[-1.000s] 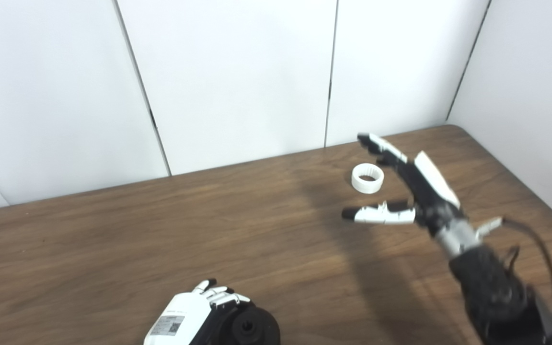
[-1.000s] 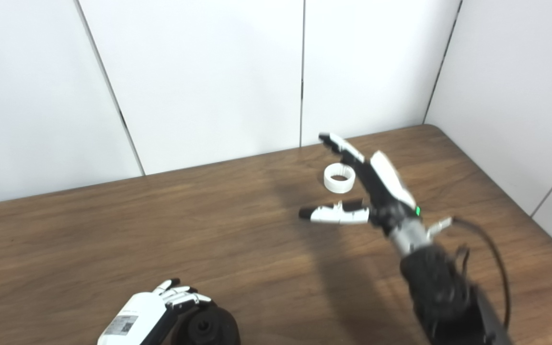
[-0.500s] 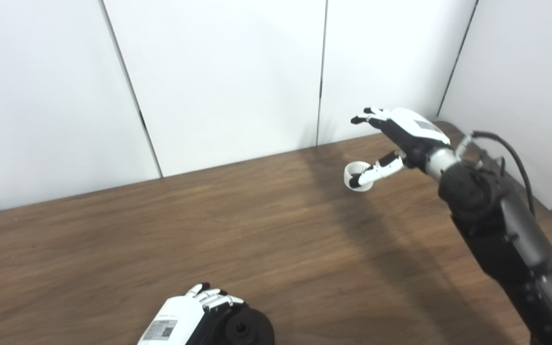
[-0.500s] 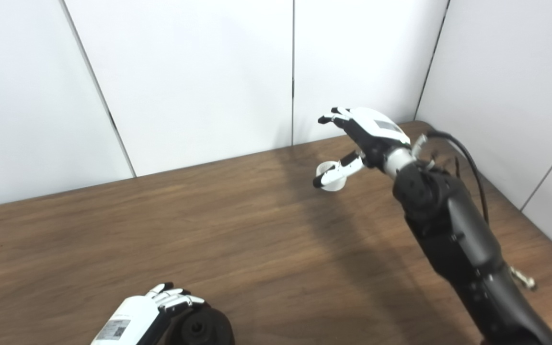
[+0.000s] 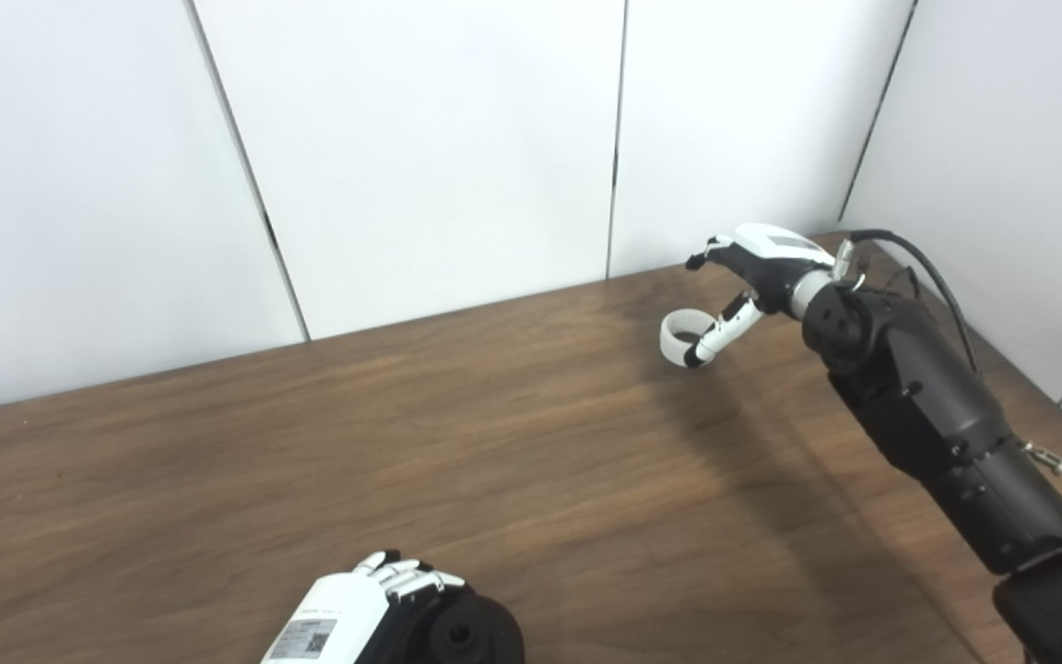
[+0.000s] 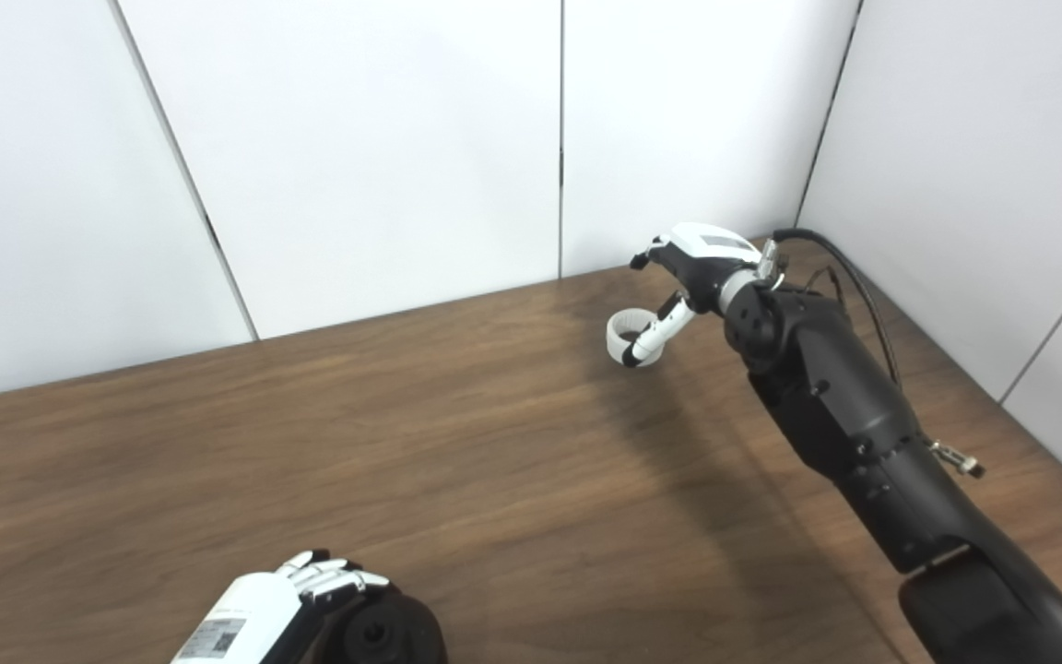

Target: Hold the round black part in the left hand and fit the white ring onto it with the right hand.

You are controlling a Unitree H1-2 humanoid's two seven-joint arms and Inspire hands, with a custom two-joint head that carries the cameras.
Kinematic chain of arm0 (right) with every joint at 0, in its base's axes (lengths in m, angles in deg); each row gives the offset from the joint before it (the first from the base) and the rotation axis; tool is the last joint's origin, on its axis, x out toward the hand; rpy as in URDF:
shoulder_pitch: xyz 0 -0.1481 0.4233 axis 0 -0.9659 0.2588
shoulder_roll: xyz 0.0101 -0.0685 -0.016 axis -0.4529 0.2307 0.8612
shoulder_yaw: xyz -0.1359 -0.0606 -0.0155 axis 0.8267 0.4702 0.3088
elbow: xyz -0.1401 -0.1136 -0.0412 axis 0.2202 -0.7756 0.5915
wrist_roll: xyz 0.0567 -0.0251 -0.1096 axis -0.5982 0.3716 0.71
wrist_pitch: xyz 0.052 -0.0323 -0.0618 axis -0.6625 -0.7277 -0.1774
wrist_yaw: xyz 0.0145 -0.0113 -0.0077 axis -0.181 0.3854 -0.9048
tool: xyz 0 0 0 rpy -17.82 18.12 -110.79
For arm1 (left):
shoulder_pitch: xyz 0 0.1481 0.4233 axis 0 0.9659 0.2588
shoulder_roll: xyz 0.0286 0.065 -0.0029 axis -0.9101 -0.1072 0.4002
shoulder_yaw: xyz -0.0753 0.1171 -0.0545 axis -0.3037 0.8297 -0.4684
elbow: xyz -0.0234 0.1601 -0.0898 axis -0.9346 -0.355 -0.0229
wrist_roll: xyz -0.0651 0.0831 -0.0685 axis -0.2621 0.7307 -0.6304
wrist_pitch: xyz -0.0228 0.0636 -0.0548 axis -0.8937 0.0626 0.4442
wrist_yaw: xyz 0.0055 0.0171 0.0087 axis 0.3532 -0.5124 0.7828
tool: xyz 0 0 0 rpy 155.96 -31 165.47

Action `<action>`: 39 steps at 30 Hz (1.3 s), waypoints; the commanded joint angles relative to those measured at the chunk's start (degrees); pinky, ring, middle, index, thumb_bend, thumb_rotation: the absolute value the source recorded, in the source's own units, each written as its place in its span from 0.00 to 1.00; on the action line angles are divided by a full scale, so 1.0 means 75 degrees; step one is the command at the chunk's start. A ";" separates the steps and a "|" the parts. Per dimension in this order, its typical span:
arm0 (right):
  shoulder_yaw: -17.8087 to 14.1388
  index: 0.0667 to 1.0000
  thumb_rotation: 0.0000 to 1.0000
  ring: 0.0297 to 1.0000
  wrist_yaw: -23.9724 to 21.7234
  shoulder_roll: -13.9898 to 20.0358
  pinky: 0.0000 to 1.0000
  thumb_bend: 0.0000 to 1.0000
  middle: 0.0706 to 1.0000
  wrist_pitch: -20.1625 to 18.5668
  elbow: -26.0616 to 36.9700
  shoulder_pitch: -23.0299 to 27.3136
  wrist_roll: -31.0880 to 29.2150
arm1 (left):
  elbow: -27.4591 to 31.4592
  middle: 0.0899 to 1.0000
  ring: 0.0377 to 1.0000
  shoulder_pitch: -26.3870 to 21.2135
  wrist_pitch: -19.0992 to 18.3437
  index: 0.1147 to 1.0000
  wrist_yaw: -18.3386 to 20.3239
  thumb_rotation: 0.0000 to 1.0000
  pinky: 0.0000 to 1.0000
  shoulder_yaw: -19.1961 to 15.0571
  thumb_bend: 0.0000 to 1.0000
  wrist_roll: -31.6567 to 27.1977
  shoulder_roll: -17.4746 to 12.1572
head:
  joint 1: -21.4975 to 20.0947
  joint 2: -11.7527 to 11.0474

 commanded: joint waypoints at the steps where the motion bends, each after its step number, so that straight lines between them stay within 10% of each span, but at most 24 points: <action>1: 0.0061 0.86 0.33 1.00 0.0242 0.0273 1.00 1.00 0.98 0.0077 -0.0130 0.0485 0.0138 | 0.0044 0.73 0.84 0.0088 -0.0092 0.41 0.0203 0.05 0.93 -0.0050 0.52 0.0233 -0.0200 | 0.0000 0.0006; 39: 0.0633 0.69 0.29 0.96 0.1451 0.0194 0.98 0.93 0.89 0.0603 -0.1474 0.0631 -0.0270 | 0.0446 0.74 0.84 0.0276 -0.0153 0.41 0.0532 0.05 0.94 -0.0220 0.52 0.0285 -0.0252 | 0.0118 0.0232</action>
